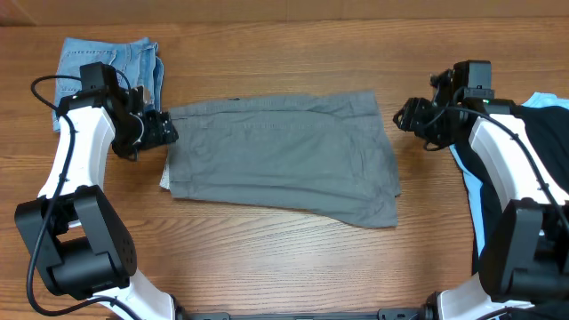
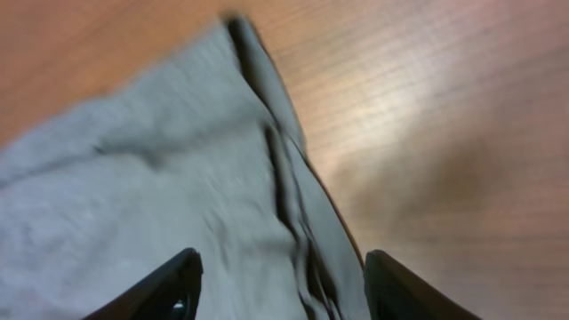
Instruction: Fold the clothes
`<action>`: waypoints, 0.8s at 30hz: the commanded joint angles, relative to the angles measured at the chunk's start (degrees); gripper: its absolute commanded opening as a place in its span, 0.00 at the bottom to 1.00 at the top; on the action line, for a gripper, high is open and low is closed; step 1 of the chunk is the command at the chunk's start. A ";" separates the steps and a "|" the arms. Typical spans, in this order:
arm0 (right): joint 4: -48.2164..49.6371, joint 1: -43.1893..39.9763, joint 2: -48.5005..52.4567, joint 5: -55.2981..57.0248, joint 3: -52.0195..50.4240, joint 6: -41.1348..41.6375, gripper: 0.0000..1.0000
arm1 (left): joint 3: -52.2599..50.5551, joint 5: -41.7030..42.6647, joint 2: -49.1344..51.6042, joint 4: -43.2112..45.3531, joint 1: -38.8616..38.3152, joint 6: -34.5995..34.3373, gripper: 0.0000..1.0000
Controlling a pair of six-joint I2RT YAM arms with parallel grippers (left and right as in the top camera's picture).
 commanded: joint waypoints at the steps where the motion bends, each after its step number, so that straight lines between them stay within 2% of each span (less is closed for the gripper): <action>1: 3.30 0.15 2.95 -3.02 0.33 -0.22 0.60 | 1.22 3.74 -1.62 2.45 -0.13 0.24 0.83; 10: 5.46 0.15 7.19 -3.02 0.33 -0.26 0.55 | 1.07 2.54 1.88 6.67 -0.17 0.24 0.77; 19: 4.52 0.15 7.19 -3.45 0.33 -0.22 0.55 | 1.07 6.73 8.46 9.51 -0.79 0.20 0.70; 24: 4.50 0.15 7.19 -5.18 0.33 -0.22 0.54 | 1.07 6.80 10.14 10.60 -0.90 -1.40 0.61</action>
